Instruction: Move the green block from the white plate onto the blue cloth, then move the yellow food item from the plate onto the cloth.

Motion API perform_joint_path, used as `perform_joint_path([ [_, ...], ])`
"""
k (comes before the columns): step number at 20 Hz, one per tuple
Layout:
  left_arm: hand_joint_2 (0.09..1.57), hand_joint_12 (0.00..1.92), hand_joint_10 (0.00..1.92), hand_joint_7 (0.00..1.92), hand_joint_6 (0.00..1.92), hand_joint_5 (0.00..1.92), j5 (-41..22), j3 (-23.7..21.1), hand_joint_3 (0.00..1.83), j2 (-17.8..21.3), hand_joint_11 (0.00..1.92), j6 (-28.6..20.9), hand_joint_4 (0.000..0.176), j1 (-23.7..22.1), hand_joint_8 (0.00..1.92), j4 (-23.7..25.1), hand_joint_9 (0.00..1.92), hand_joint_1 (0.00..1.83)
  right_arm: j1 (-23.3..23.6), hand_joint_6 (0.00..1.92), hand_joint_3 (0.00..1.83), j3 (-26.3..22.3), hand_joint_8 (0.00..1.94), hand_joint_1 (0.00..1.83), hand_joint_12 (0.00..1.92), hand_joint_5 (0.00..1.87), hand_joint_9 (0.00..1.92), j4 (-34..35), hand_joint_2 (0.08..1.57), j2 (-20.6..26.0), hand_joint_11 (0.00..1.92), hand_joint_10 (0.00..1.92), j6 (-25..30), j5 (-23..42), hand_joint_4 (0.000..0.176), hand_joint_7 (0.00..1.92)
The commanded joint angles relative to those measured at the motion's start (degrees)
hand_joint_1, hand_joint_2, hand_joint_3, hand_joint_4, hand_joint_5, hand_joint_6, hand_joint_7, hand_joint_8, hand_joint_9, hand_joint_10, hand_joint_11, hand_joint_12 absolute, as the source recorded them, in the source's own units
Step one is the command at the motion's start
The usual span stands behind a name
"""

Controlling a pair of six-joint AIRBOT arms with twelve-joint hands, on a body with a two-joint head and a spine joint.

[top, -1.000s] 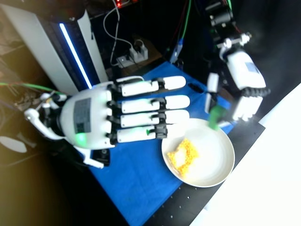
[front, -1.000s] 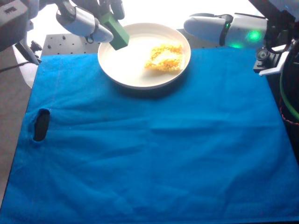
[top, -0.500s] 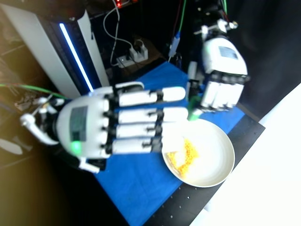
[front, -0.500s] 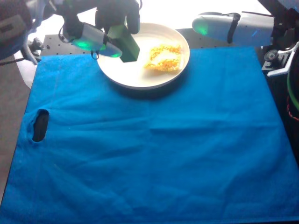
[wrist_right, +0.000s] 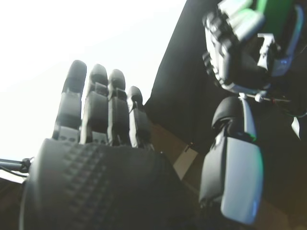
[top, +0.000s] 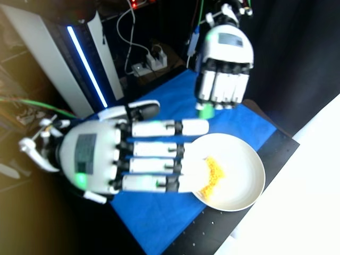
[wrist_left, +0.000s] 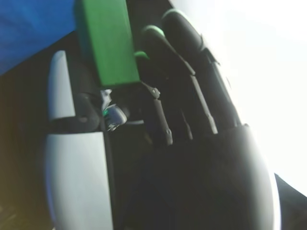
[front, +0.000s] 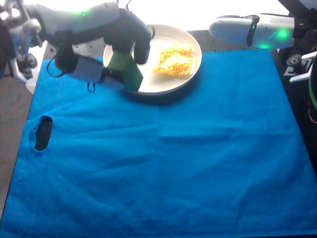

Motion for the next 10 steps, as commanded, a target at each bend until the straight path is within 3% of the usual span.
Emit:
perform_joint_path([
  [1,1.20,1.53,1.31,0.84,0.89,0.83,-6.4,0.1,0.00,0.4,0.79,-1.2,0.000,-0.1,1.47,-1.2,0.82,1.24,0.4,0.00,0.00,0.2,0.01,0.53,0.55,0.18,0.33,1.1,0.93,-0.2,0.03,0.00,0.3,6.5,0.084,0.49],
  [3,1.28,1.69,1.56,0.73,1.11,0.67,-8.1,0.7,0.00,0.5,0.78,-6.6,0.000,1.5,1.66,0.5,0.74,1.20,0.2,0.00,0.00,0.3,0.00,0.55,0.63,0.18,0.33,1.3,0.92,-0.2,0.01,0.00,0.3,6.4,0.078,0.51],
  [5,1.23,1.52,1.28,0.80,0.99,0.78,-8.5,0.8,0.00,0.8,0.78,-8.6,0.000,2.9,1.52,1.1,0.80,1.22,0.2,0.00,0.00,0.4,0.01,0.54,0.65,0.18,0.34,1.3,0.91,-0.4,0.00,0.00,0.3,6.4,0.067,0.51],
  [6,1.22,1.53,1.23,0.81,1.00,0.79,-8.2,0.7,0.00,0.8,0.77,-8.6,0.000,3.3,1.51,1.3,0.81,1.22,0.2,0.01,0.00,0.4,0.01,0.55,0.65,0.19,0.34,1.3,0.90,-0.5,0.00,0.00,0.3,6.3,0.071,0.53],
  [8,1.17,1.50,1.19,0.91,0.83,0.89,-7.3,0.6,0.00,0.7,0.82,-10.6,0.000,3.6,1.36,3.8,0.92,1.25,0.0,0.01,0.00,0.4,0.00,0.56,0.63,0.20,0.33,1.3,0.89,-0.6,0.00,0.00,0.3,6.2,0.072,0.51],
  [10,1.12,1.34,0.97,1.00,0.78,0.95,-6.6,0.7,0.00,0.6,0.90,-13.5,0.000,4.1,1.19,6.6,1.02,1.27,0.0,0.01,0.00,0.5,0.00,0.57,0.63,0.20,0.34,1.3,0.88,-0.8,0.00,0.00,0.3,6.2,0.052,0.50],
])
